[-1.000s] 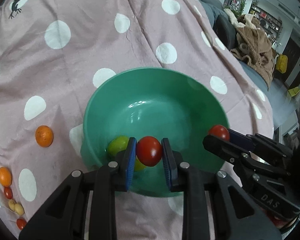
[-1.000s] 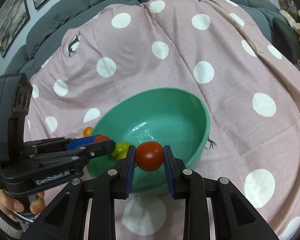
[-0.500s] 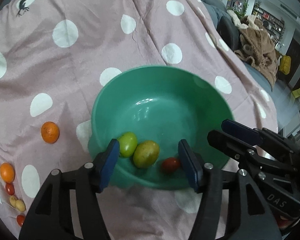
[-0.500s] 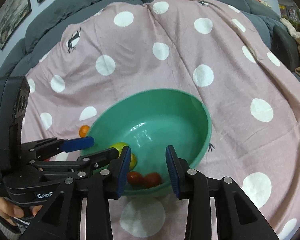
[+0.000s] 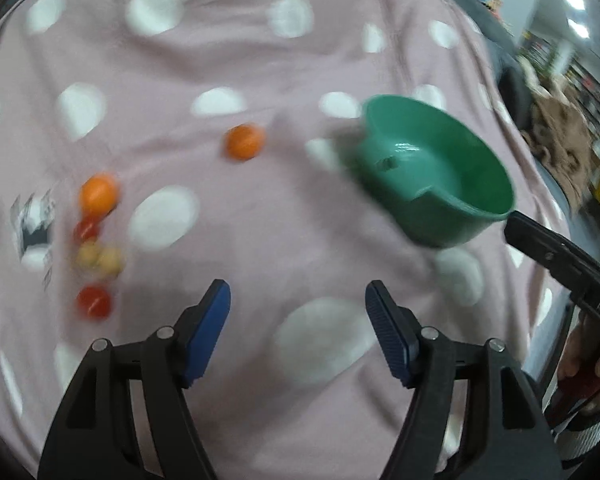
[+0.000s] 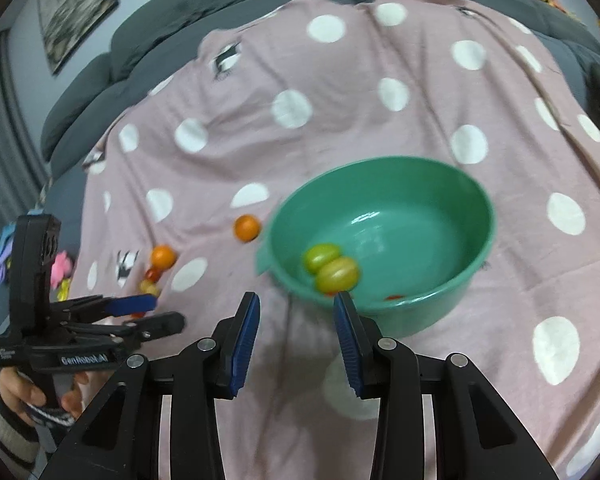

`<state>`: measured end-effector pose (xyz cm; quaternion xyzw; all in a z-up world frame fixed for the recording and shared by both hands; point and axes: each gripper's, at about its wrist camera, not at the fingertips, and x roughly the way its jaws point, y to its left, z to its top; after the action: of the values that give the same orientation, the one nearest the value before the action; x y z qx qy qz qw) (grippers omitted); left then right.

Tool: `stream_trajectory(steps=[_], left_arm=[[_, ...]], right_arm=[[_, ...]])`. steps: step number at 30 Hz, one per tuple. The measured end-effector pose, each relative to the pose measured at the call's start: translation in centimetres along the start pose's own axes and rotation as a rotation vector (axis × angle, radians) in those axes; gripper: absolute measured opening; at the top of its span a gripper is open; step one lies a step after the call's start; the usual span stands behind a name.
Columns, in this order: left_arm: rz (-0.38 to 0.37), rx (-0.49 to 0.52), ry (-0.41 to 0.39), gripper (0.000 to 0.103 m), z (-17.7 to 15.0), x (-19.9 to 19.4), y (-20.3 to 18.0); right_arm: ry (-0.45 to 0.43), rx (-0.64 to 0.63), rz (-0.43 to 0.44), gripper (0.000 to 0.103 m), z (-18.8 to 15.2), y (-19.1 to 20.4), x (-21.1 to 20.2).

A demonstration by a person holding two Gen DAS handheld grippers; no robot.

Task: Organize fruits
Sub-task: 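Move both tools back toward the small yellow plums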

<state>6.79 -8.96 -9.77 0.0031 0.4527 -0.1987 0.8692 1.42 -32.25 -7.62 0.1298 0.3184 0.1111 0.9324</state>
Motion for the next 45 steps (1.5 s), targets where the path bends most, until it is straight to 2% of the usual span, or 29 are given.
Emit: stream_trajectory(steps=[3,7,11,15,18,20,21,23,27,30,31,34,39,41,45], left_arm=[[0.026,-0.106,-0.011,0.072,-1.7,-2.1,3.5],[0.053,-0.181,-0.034,0.077,-3.4,-4.2,6.4],[0.018,-0.253,-0.056,0.08,-4.5,-5.7,8.3],[-0.06,-0.316,-0.1,0.082,-5.3,-7.1,9.5],[-0.114,-0.369,-0.103,0.084,-5.5,-7.7,10.3],[-0.174,-0.402,-0.131,0.085,-5.7,-8.1,10.9],[-0.209,-0.416,-0.148,0.087,-5.7,-8.2,11.1],[-0.276,-0.451,-0.182,0.102,-5.9,-8.7,11.5],[-0.348,-0.449,-0.253,0.102,-5.8,-9.1,11.8],[-0.323,-0.377,-0.184,0.102,-5.1,-8.5,11.6],[-0.281,-0.35,-0.155,0.102,-4.8,-8.3,11.5],[-0.142,-0.282,-0.186,0.102,-4.4,-8.5,11.9],[-0.031,-0.193,-0.201,0.101,-3.0,-8.0,12.4],[0.008,-0.159,-0.197,0.093,-2.4,-7.3,12.7],[0.024,-0.128,-0.185,0.08,-1.6,-5.7,14.1]], right_arm=[[0.031,-0.026,0.027,0.039,-0.5,1.4,0.4],[0.064,-0.056,0.053,0.039,-1.0,3.3,0.9],[0.099,-0.087,0.075,0.039,-1.6,5.2,1.6],[0.14,-0.117,0.089,0.039,-2.0,7.0,2.5],[0.155,-0.139,0.1,0.039,-2.1,8.2,3.0],[0.162,-0.15,0.105,0.039,-2.2,8.7,3.1],[0.167,-0.158,0.106,0.039,-2.2,9.1,3.3],[0.173,-0.167,0.106,0.039,-2.2,9.6,3.4],[0.186,-0.183,0.109,0.039,-2.1,10.5,4.0],[0.194,-0.19,0.119,0.039,-2.0,11.2,4.4],[0.199,-0.194,0.126,0.039,-1.9,11.5,4.7],[0.214,-0.21,0.15,0.039,-1.8,12.5,5.5],[0.245,-0.263,0.192,0.039,-1.6,14.9,7.6],[0.254,-0.27,0.215,0.039,-1.2,15.6,8.4],[0.269,-0.295,0.263,0.039,0.0,17.2,10.9]])
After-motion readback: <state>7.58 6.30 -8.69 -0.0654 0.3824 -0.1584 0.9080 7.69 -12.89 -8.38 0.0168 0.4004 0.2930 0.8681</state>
